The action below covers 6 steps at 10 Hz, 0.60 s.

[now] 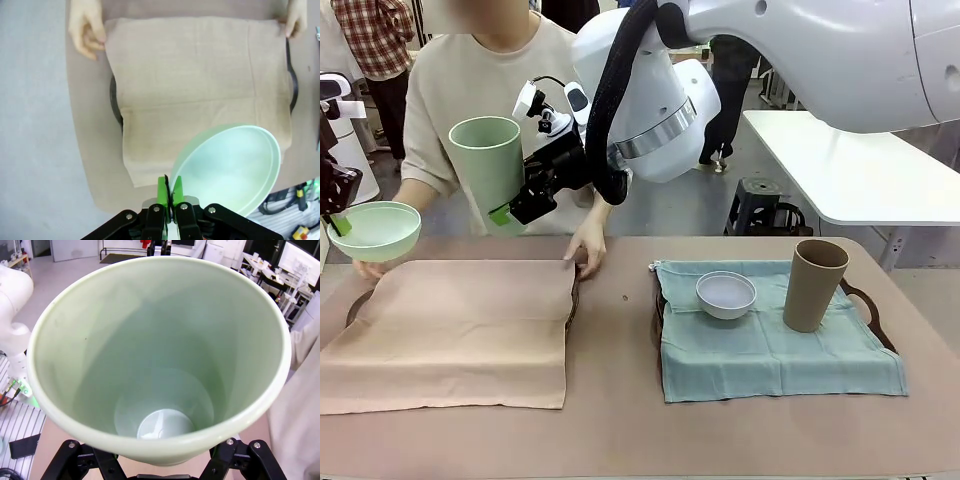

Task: Set up a tray with a mat and arrange the tableware.
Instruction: Place the Picnic Bowl and Reusable plastic cup back onto the Handle tray in front of the human's position.

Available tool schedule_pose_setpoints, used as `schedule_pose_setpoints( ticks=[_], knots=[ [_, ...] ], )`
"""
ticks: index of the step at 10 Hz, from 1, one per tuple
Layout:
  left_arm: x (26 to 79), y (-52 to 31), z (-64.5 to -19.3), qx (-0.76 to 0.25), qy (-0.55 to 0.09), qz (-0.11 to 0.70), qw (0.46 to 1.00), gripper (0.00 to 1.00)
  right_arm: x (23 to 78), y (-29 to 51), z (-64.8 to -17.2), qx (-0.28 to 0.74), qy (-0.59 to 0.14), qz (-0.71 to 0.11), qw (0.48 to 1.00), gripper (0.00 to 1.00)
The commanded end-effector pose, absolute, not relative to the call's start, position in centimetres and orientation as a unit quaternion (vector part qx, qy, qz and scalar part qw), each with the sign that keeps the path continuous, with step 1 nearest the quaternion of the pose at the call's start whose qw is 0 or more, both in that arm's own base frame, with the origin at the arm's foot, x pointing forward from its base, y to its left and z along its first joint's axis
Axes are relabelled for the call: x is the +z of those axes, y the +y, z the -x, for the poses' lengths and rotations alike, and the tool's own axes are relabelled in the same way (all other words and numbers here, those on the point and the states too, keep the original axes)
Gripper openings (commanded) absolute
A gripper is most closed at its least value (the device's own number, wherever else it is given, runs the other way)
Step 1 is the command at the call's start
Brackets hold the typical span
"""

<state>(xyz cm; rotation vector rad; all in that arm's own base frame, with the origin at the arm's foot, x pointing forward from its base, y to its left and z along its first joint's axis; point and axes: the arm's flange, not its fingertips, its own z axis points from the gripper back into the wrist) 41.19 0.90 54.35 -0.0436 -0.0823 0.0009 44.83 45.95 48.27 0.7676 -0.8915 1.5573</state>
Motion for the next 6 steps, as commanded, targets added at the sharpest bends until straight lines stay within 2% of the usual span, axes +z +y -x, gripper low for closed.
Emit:
schedule_pose_setpoints(
  ticks=[1,6],
  knots=[
    [54.56,0.87,-41.22,-0.003,-0.048,0.022,0.999,0.00,48.18,46.03,-44.82,0.661,-0.382,-0.325,0.558,0.01],
    [54.56,0.87,-41.22,-0.003,-0.048,0.022,0.999,0.00,48.18,46.03,-44.82,0.661,-0.382,-0.325,0.558,0.01]
  ],
)
